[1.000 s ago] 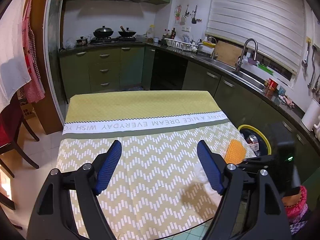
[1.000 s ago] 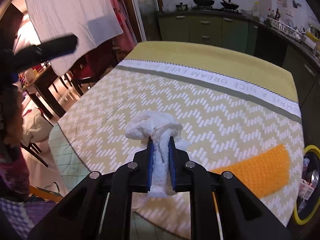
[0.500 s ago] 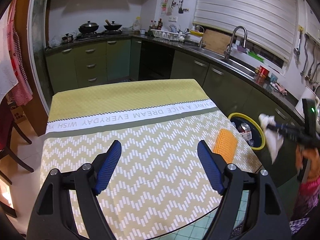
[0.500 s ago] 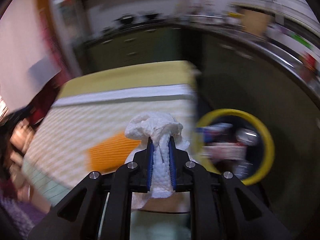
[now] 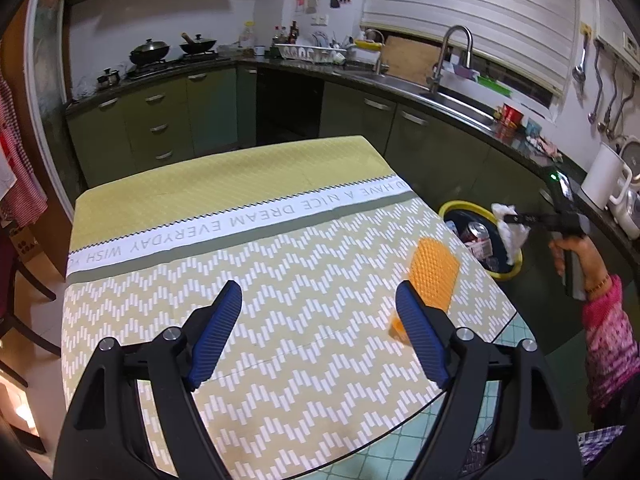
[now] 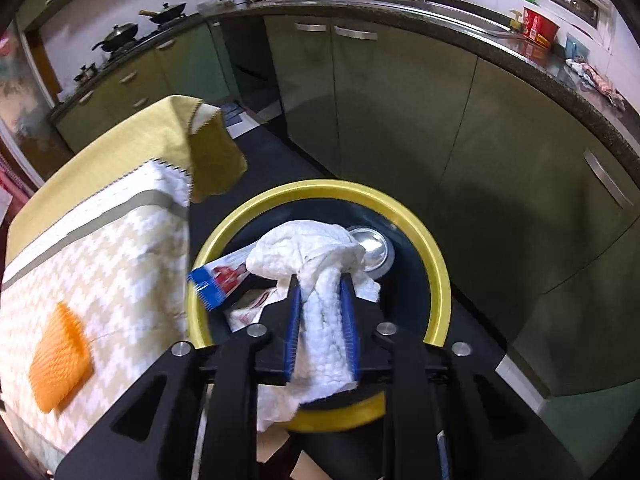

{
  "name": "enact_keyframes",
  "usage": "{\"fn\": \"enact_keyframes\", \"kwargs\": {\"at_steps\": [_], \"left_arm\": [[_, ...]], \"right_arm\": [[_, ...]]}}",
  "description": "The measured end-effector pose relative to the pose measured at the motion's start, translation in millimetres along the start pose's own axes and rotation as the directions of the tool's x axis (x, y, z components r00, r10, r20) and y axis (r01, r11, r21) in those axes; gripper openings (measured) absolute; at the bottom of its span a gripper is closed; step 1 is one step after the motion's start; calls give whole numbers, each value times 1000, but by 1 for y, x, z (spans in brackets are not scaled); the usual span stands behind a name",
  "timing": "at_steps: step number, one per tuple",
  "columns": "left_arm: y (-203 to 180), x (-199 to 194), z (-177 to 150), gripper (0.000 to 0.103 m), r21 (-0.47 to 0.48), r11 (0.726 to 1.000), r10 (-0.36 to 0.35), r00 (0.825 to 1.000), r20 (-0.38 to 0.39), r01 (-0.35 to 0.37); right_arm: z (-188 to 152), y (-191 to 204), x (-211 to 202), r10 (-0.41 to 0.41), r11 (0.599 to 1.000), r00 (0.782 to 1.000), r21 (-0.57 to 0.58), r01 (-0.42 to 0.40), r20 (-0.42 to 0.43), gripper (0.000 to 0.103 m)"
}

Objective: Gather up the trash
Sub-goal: 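Carry the tissue over the bin and release it with the right gripper, then lower the left gripper onto the orange mesh sponge and grasp it, then carry the orange sponge over the bin and release it with the left gripper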

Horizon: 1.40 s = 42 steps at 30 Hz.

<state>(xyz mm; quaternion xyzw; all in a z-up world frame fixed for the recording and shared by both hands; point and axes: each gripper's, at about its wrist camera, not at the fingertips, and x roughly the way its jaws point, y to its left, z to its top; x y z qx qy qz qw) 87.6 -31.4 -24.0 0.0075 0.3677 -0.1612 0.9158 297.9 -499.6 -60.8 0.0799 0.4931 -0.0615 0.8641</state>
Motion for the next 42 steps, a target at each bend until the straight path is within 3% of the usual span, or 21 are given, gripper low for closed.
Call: {"fn": "enact_keyframes", "kwargs": {"at_steps": [1, 5, 10, 15, 19, 26, 35, 39, 42], "left_arm": [[-3, 3, 0, 75, 6, 1000, -8, 1000, -6, 8], [-22, 16, 2, 75, 57, 997, -52, 998, -40, 54], [-49, 44, 3, 76, 132, 984, -104, 989, -102, 117], [-76, 81, -1, 76, 177, 962, -171, 962, -213, 209], [-97, 109, -4, 76, 219, 944, -181, 942, -284, 248], [-128, 146, 0, 76, 288, 921, -166, 932, -322, 264], [-136, 168, -3, 75, 309, 916, -141, 924, -354, 258], [-139, 171, -7, 60, 327, 911, -124, 922, -366, 252], [-140, 171, -9, 56, 338, 908, -115, 924, -364, 246]], "right_arm": [[3, -2, 4, -9, 1000, 1000, 8, 9, -3, 44], [6, -4, 1, -54, 998, 998, 21, 53, 25, 48], [-19, 18, -46, 4, 1000, 994, -26, -1, 107, 56], [-54, 32, -83, 51, 997, 984, -57, -42, 168, 59], [-74, 34, -97, 101, 994, 979, -45, -95, 176, 60], [-93, 40, -98, 134, 991, 977, -40, -129, 168, 60], [-94, 41, -92, 156, 988, 975, -38, -151, 158, 60], [-95, 43, -91, 161, 987, 974, -37, -157, 158, 60], [-95, 43, -92, 164, 986, 974, -37, -161, 159, 60]]}}
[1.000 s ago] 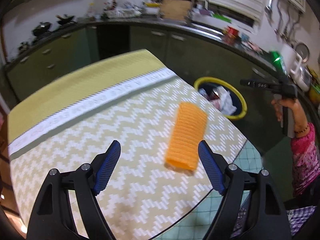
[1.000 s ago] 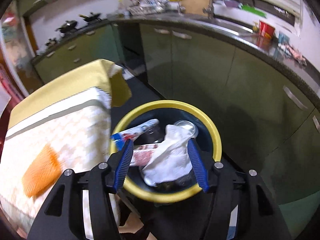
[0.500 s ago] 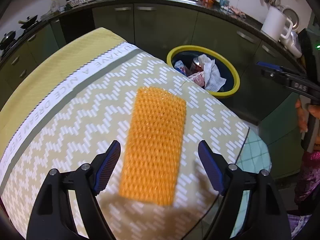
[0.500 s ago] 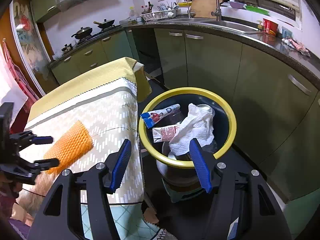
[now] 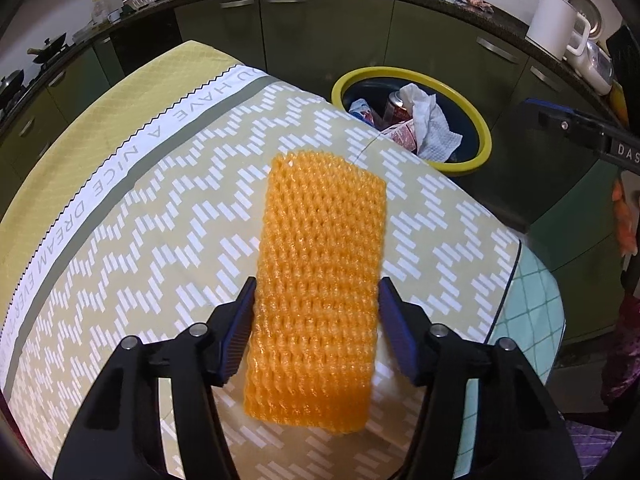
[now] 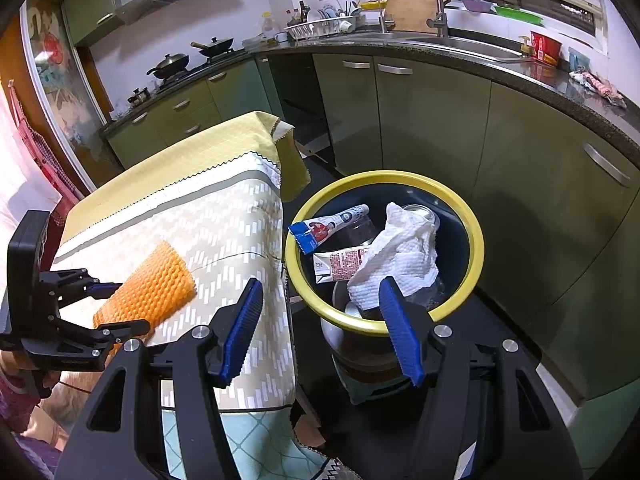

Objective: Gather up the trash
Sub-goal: 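Carry the orange sponge over the bin and release it with the left gripper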

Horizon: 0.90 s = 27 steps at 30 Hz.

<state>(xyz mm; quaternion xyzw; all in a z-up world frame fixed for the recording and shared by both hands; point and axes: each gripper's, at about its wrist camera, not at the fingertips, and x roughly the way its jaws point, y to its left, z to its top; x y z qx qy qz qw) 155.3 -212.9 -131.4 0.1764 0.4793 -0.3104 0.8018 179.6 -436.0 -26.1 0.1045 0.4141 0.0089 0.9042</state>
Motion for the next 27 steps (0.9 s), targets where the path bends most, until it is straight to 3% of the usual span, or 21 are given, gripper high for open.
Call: {"fn": "enact_keyframes", "kwargs": {"at_steps": [5, 8, 10, 12, 20, 27], "left_arm": [[-2, -3, 0, 44, 8, 1000, 5, 1000, 7, -5], [-3, -8, -1, 34, 15, 1000, 7, 1000, 17, -8], [-3, -14, 0, 21, 17, 1000, 7, 1000, 31, -7], [-3, -21, 0, 17, 15, 1000, 1, 999, 37, -1], [-11, -61, 1, 15, 27, 999, -22, 996, 86, 19], [-43, -76, 45, 16, 101, 990, -104, 990, 96, 94]], "right_arm": [[1, 1, -2, 5, 1000, 1000, -1, -5, 4, 60], [1, 0, -4, 8, 1000, 1000, 2, -8, 11, 60], [0, -1, -8, 10, 1000, 1000, 5, -10, 17, 60], [0, -1, -11, 13, 1000, 1000, 8, -13, 22, 60], [-10, -6, -32, 2, 1000, 999, 30, -3, 46, 60], [-36, -31, -48, -34, 995, 999, 92, 31, 35, 60]]}}
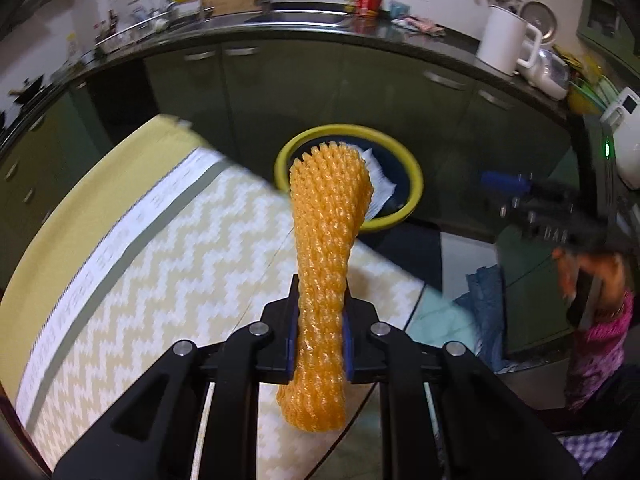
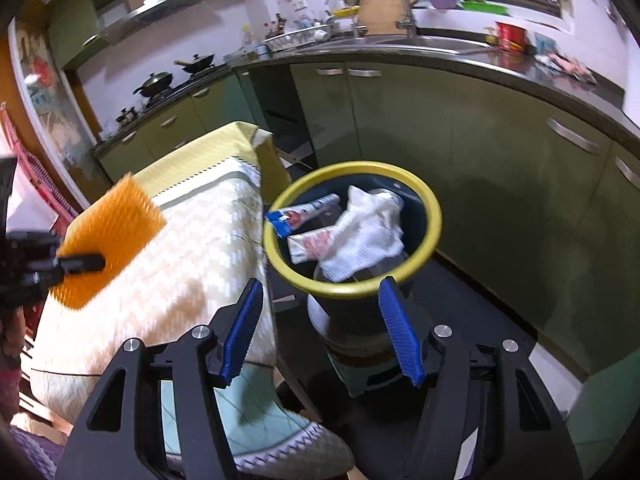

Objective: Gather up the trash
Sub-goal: 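Carry the orange sponge over the bin and release it with the left gripper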

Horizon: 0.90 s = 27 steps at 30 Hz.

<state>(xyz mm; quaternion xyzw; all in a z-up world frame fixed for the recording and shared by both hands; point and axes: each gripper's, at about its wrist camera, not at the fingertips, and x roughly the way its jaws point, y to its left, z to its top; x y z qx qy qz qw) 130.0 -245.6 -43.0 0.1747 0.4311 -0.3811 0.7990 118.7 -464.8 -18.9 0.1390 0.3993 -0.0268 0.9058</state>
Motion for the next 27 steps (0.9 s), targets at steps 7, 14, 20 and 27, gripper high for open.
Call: {"fn": "enact_keyframes", "kwargs": {"at_steps": [7, 14, 20, 27], "left_arm": [[-31, 50, 69, 16, 30, 998, -55, 998, -18, 55], [-45, 124, 123, 18, -4, 997, -74, 994, -78, 74], [-36, 188, 148, 18, -85, 995, -57, 986, -157, 44], [-28, 211, 153, 68, -108, 993, 33, 988, -152, -50]], "right_arm": [[-20, -38, -8, -9, 996, 1000, 89, 8, 2, 60], [-31, -62, -12, -11, 990, 1000, 140, 11, 0, 61], [-38, -79, -11, -18, 983, 1000, 184, 18, -2, 61], [-38, -83, -9, -11, 979, 1000, 202, 11, -2, 66]]}}
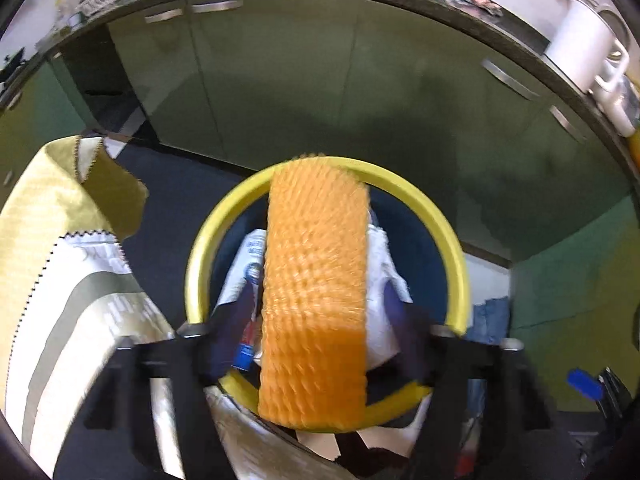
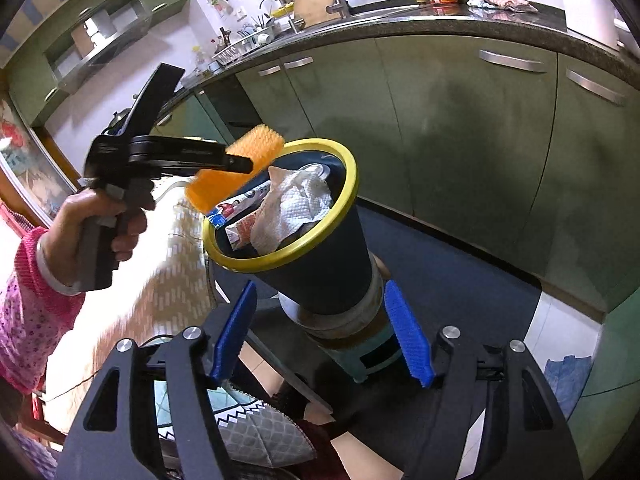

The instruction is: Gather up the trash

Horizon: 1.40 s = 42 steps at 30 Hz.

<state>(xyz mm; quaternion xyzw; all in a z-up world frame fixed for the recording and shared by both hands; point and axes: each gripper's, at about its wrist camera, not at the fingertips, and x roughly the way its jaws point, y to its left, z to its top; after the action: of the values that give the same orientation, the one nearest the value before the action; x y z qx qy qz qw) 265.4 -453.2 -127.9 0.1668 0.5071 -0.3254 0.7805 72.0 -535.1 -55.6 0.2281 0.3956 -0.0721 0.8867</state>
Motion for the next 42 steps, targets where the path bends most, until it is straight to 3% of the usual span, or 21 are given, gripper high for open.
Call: {"fn": "enact_keyframes", "kwargs": {"at_steps": [7, 12, 15, 19, 24, 28, 31, 42], "left_arm": [[7, -43, -36, 71, -2, 996, -86, 996, 39, 86], [10, -109, -83, 81, 27, 994, -109, 979, 172, 106], [18, -150, -120, 92, 29, 998, -62, 960, 274, 56], [39, -196, -179, 94, -37, 999, 39, 931, 363, -28], [83, -248, -254, 96, -224, 969, 196, 885, 422, -108], [110, -287, -310, 96, -359, 915, 335, 838, 430, -181], [122, -315, -345, 96, -439, 868, 428, 793, 432, -230], [126, -369, -422, 96, -571, 750, 611, 681, 405, -333]], "right_arm": [[-2, 10, -4, 15, 1000, 1000, -16, -15, 5, 66], [-6, 26, -7, 29, 998, 1000, -51, -29, 1, 68], [-8, 38, -9, 34, 996, 999, -79, -34, -3, 70], [-10, 61, -11, 48, 990, 999, -134, -49, -5, 76], [-15, 98, -15, 81, 971, 997, -225, -79, 1, 88], [-21, 129, -21, 102, 953, 995, -288, -94, 15, 98], [-27, 154, -34, 77, 934, 995, -353, -52, 57, 98], [-47, 190, -88, 80, 906, 982, -423, -1, 169, 98]]}}
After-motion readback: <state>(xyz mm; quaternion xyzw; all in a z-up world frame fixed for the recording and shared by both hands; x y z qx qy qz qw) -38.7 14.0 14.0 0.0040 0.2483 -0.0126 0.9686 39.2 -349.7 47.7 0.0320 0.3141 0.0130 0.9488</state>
